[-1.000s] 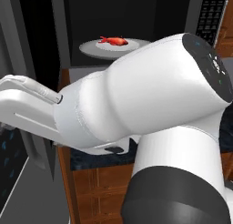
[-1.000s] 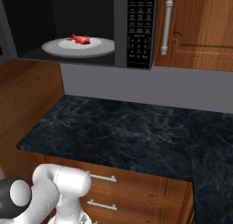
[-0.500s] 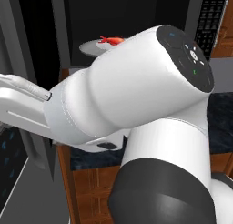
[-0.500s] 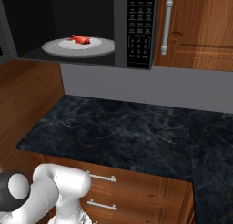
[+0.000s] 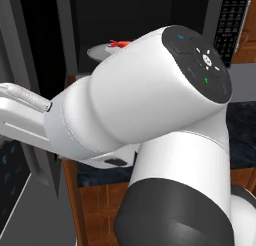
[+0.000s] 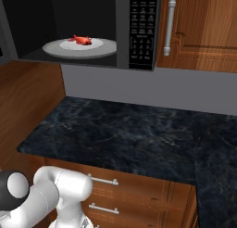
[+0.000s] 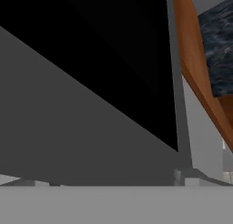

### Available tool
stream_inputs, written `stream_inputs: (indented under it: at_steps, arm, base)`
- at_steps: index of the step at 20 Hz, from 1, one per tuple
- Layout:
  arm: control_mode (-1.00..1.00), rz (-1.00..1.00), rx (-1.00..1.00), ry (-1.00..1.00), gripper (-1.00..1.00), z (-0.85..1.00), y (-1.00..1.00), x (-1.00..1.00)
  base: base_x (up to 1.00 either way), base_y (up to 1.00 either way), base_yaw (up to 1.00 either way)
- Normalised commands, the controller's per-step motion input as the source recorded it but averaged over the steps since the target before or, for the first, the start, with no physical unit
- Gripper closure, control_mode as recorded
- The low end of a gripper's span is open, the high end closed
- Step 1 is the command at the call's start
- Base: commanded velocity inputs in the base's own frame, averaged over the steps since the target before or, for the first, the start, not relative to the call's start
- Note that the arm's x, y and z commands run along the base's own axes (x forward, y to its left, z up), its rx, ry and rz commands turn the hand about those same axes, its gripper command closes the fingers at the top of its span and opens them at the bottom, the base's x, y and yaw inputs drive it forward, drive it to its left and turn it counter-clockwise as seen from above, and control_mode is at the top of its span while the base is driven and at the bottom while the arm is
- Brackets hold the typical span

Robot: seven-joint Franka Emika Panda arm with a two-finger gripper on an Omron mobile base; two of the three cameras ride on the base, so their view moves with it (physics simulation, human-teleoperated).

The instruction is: Transport the fish from the fridge to the microwave and turn on the microwave.

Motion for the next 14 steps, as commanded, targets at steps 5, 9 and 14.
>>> stream_inputs:
  at_steps: [5,9,14]
  arm:
    - [-1.00,-0.06,-0.04,0.00,-1.00,-0.01,-0.02,0.07]
    - [-1.00,-0.08,-0.02,0.00,-1.00,0.00,-0.03,0.19]
    - [-1.00,-0.08,0.00,0.00,-1.00,0.00,-0.01,0.27]
  base:
    - [0.00,0.00,0.00]
    - [0.00,0.00,0.00]
    - [0.00,0.00,0.00]
